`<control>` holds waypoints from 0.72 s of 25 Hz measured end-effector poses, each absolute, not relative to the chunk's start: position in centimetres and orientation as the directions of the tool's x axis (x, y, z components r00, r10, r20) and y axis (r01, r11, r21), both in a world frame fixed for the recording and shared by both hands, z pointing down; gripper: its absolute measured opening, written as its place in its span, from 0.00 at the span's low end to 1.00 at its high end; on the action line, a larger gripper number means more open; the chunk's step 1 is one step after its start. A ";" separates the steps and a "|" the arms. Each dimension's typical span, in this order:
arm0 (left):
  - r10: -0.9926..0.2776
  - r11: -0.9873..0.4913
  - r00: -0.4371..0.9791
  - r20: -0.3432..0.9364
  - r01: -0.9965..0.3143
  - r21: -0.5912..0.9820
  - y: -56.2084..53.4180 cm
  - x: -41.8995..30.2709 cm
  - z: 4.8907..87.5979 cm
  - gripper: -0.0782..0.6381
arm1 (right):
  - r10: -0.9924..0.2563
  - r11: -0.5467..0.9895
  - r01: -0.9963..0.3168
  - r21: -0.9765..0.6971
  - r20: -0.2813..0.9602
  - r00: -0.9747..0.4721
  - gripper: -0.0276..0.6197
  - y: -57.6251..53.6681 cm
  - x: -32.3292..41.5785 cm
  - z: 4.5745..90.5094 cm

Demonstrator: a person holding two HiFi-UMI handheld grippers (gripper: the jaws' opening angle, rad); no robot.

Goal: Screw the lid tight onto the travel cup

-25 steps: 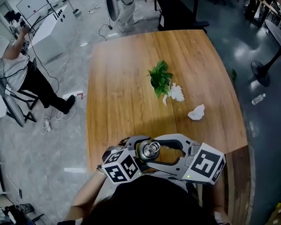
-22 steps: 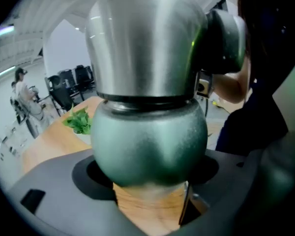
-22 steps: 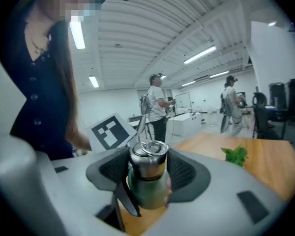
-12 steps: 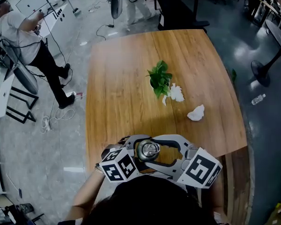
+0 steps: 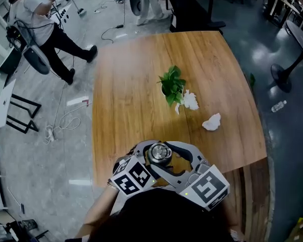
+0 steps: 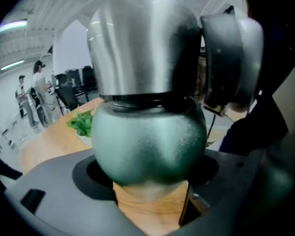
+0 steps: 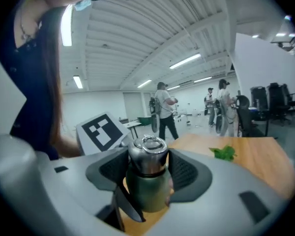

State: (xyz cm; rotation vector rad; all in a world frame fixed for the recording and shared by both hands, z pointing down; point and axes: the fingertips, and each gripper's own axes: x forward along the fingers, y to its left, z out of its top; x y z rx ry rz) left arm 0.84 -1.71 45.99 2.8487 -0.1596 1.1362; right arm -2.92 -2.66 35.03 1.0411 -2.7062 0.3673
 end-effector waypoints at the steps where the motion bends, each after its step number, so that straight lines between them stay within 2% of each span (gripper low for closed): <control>1: -0.027 -0.998 0.722 0.691 -0.060 0.023 -1.1 0.8 45.9 0.65 | -0.583 0.753 -0.638 -0.161 0.288 -0.760 0.43 -2.3 -3.0 34.9; 3: 0.030 -1.000 0.706 0.708 0.024 0.018 -0.4 0.5 46.1 0.65 | -0.512 0.806 -0.574 -0.146 0.316 -0.799 0.43 -1.6 -3.0 35.1; 5: 0.019 -1.000 0.689 0.724 0.007 0.019 -0.6 0.4 46.4 0.65 | -0.509 0.809 -0.576 -0.116 0.350 -0.786 0.43 -1.6 -2.8 35.7; 9: -0.135 -0.977 0.684 0.716 -0.211 0.017 -3.0 0.8 46.5 0.65 | -0.673 0.673 -0.733 -0.104 0.326 -0.664 0.43 -3.8 -2.5 35.6; 11: -0.178 -0.962 0.688 0.704 -0.272 0.022 -3.6 0.9 46.4 0.65 | -0.707 0.643 -0.760 -0.098 0.306 -0.638 0.43 -4.2 -2.6 35.5; 13: -0.126 -0.974 0.717 0.685 -0.221 0.053 -3.0 0.9 46.1 0.65 | -0.665 0.688 -0.714 -0.130 0.281 -0.692 0.43 -3.8 -3.0 35.0; 16: 0.038 -0.998 0.741 0.671 -0.012 0.070 -0.7 0.6 45.6 0.65 | -0.548 0.792 -0.591 -0.152 0.251 -0.798 0.44 -2.4 -3.5 33.9; 18: 0.105 -0.994 0.725 0.681 0.081 0.068 0.5 0.3 45.5 0.65 | -0.493 0.836 -0.536 -0.115 0.269 -0.827 0.44 -1.5 -3.6 33.8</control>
